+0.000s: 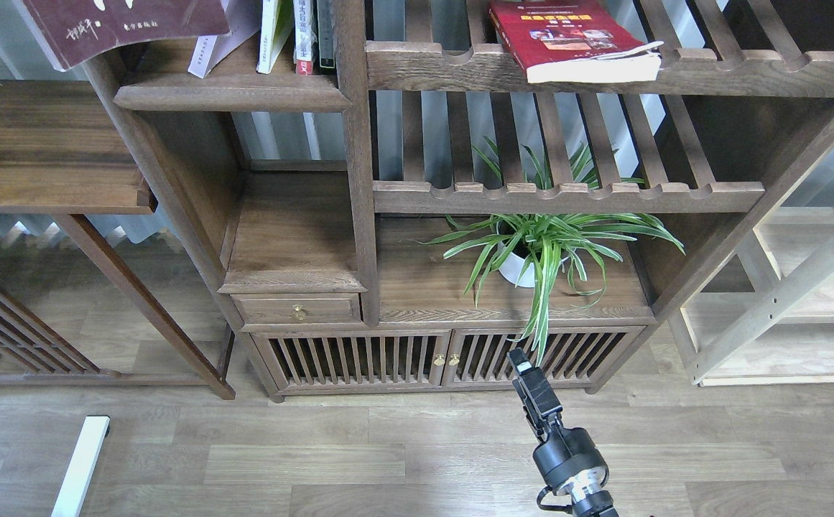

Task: Organize books on shelf

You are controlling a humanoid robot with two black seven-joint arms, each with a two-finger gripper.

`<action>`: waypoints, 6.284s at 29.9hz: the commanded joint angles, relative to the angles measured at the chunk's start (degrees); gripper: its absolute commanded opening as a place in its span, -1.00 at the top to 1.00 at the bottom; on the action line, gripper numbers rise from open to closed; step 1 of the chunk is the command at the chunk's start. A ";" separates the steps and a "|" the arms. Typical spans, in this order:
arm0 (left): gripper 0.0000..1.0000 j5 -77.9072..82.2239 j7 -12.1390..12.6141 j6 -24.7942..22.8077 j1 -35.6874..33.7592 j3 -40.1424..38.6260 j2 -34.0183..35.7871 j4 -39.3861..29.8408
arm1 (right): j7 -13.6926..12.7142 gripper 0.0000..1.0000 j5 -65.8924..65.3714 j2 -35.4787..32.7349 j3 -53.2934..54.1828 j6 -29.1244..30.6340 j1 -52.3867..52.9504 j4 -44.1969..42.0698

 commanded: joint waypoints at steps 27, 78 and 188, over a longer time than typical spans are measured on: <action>0.95 3.34 -0.85 0.94 -14.41 11.88 -5.43 13.84 | 0.02 -0.88 0.03 -0.09 0.34 0.00 -3.00 1.59; 0.82 8.62 -2.26 0.94 -20.47 18.82 -15.89 24.48 | 0.10 -0.89 0.64 -0.09 0.87 0.00 -4.67 1.68; -0.59 -8.43 -2.44 -7.47 44.74 3.26 -19.49 8.56 | -1.92 -0.97 7.32 -0.26 4.29 -17.54 17.13 16.79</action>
